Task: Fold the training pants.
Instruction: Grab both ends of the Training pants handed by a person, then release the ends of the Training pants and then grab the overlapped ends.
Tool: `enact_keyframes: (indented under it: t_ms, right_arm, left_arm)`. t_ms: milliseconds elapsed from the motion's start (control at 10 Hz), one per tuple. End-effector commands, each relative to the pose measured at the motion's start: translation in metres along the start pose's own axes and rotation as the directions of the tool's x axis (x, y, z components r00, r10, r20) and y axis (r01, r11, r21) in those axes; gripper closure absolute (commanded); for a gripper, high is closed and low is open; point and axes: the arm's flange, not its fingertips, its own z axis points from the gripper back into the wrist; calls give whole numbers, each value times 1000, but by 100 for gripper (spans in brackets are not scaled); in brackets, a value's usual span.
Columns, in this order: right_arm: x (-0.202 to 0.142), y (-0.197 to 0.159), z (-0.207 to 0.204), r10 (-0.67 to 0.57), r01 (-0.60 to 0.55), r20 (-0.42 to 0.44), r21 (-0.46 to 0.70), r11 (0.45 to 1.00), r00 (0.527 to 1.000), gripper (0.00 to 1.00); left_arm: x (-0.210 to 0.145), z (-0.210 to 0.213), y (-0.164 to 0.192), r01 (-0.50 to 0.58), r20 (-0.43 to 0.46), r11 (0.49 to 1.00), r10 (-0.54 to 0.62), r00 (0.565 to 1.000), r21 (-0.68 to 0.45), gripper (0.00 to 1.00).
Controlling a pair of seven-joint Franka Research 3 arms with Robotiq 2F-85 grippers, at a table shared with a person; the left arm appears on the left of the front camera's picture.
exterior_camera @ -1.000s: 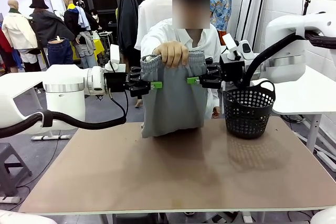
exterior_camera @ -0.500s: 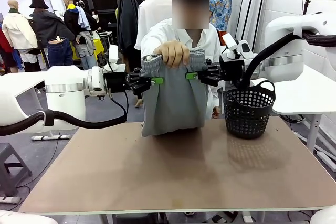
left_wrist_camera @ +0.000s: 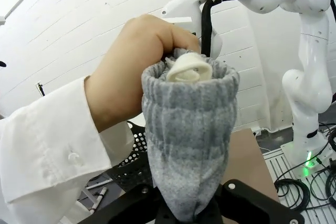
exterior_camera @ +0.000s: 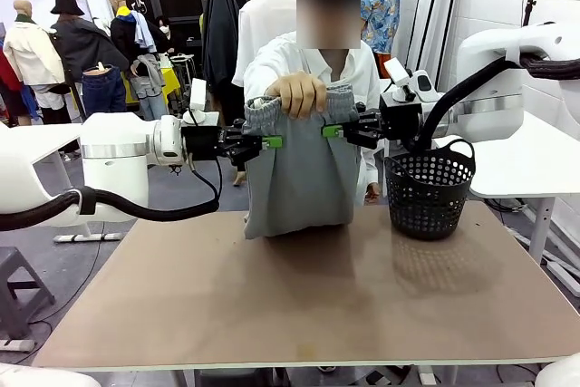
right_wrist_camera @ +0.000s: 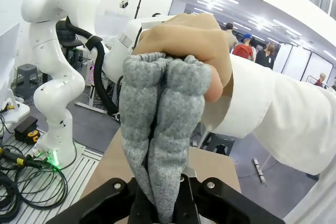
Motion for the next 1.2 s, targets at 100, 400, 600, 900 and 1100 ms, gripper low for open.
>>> enact_keyframes:
  t_ms: [100, 400, 600, 900, 1100]
  right_arm:
    - [2, 2, -1, 8, -8, -2, -1, 1000, 1000, 100]
    - [2, 2, -1, 8, -8, -2, -1, 1000, 1000, 100]
    - [2, 2, -1, 8, -8, -2, -1, 1000, 1000, 100]
    - [2, 2, -1, 8, -8, -2, -1, 1000, 1000, 100]
    - [2, 2, -1, 8, -8, -2, -1, 1000, 1000, 100]
  left_arm:
    - [3, 0, -3, -4, 19, 1000, 3, 1000, 9, 100]
    - [3, 0, -3, -4, 19, 1000, 3, 1000, 9, 100]
    - [3, 0, -3, -4, 19, 1000, 3, 1000, 9, 100]
    - [3, 0, -3, -4, 19, 1000, 3, 1000, 9, 100]
    - [3, 0, -3, -4, 19, 1000, 3, 1000, 9, 100]
